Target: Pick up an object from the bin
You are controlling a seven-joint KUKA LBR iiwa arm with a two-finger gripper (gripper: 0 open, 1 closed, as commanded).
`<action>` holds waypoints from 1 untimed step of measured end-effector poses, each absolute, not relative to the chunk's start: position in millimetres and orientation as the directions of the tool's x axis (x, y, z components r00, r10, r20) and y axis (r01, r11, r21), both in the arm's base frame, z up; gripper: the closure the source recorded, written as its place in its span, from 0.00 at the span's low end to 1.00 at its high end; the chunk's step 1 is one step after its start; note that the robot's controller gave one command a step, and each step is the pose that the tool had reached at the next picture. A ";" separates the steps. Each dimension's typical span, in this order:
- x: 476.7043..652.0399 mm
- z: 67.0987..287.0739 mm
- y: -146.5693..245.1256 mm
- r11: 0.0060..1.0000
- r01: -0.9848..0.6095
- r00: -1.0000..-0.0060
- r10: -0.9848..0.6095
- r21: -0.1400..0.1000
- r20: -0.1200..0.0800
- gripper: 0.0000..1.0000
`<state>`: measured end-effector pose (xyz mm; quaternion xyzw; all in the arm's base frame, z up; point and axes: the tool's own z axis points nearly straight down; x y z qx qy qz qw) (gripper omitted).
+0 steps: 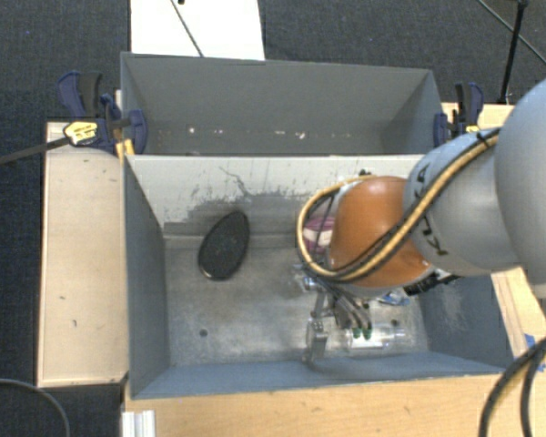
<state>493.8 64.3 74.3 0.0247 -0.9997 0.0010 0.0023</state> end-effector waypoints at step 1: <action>478.4 71.6 116.7 0.998 -0.067 -0.998 -0.067 0.003 -0.011 0.00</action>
Offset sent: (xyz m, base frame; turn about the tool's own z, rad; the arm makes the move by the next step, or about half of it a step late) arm -0.0179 0.0494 -0.0043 -0.0147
